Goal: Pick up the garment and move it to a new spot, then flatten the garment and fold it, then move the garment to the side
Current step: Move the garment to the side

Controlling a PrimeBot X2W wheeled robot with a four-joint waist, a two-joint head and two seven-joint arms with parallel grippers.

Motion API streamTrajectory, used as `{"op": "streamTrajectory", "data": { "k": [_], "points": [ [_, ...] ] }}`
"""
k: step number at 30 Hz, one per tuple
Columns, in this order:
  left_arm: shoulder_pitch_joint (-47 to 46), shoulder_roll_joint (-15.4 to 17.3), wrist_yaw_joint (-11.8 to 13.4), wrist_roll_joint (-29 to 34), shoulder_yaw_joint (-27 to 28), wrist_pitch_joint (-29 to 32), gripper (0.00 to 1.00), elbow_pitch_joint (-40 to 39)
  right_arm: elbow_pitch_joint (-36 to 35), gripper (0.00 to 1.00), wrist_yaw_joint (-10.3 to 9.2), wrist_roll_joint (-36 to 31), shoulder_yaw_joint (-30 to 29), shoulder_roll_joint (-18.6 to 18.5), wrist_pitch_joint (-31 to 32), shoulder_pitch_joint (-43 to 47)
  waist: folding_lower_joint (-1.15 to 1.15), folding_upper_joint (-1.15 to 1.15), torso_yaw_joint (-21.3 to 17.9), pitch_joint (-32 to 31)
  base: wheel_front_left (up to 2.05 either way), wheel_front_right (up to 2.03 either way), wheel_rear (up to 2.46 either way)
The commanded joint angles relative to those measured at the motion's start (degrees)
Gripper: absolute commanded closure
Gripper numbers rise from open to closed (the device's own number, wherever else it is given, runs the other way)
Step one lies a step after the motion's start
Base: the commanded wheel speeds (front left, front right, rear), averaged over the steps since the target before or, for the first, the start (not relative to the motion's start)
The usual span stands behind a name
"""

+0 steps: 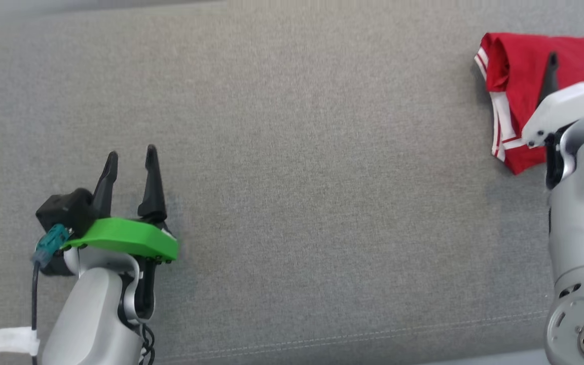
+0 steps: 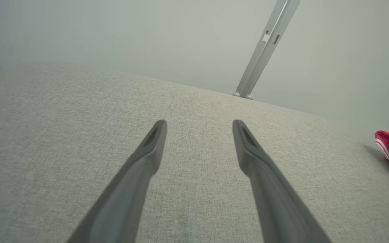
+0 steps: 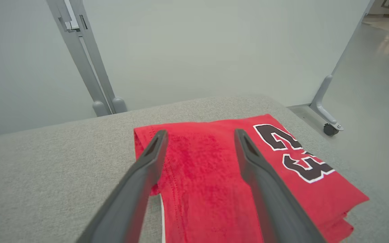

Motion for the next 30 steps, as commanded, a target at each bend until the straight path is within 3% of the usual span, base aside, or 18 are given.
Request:
{"op": "streamTrajectory", "data": {
  "k": [1,8,13,21,30],
  "points": [
    [1.6,0.0,1.1,-0.9,1.2,-0.2,0.00,1.1,0.9,0.00,-0.09,2.6,0.3,0.2,-1.5,2.2,0.00,0.00,0.3,-5.9,0.00,0.00,0.00],
    [3.2,0.7,3.2,-2.3,3.2,1.0,0.00,4.2,1.4,0.00,-0.09,8.1,4.6,1.7,-3.8,7.8,0.00,0.00,1.6,-11.2,0.00,0.00,0.00],
    [5.9,2.2,3.3,-1.7,2.5,2.0,0.00,5.6,1.2,0.00,-0.07,15.5,14.0,2.0,-4.5,12.9,0.00,0.00,3.0,-15.1,0.00,0.00,0.00],
    [11.3,6.0,2.2,0.1,1.3,1.5,0.00,4.0,-13.8,0.00,-0.07,31.8,30.1,1.9,-4.5,24.7,0.00,0.00,3.7,-17.0,0.00,0.00,0.00],
    [18.3,8.2,2.6,1.8,1.6,-0.3,0.00,-1.5,-29.3,0.00,-0.07,34.4,36.7,1.9,-3.3,38.5,0.00,0.00,4.7,-17.2,0.00,0.00,0.00]
  ]
}}
